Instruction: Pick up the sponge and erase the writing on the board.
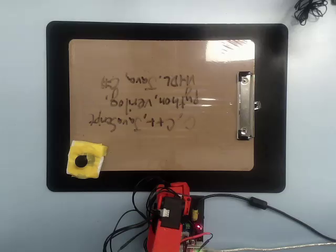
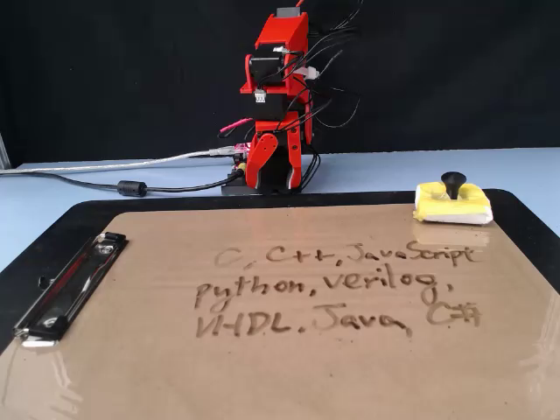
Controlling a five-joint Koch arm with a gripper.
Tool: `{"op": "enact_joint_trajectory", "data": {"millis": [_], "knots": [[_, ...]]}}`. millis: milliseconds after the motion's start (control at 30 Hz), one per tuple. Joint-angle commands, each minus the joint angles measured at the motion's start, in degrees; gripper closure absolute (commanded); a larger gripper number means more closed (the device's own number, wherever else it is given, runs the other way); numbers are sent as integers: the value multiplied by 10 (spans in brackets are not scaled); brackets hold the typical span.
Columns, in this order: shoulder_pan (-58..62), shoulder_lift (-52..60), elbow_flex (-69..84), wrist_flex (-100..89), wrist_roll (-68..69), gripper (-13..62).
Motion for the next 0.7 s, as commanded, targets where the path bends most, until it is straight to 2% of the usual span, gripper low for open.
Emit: {"op": "enact_joint_trajectory", "data": {"millis": [0,533,667], "knots": [[27,47,7,7,-143,149],[28,47,9,10,-144,151],[31,48,9,-4,-143,171]]}}
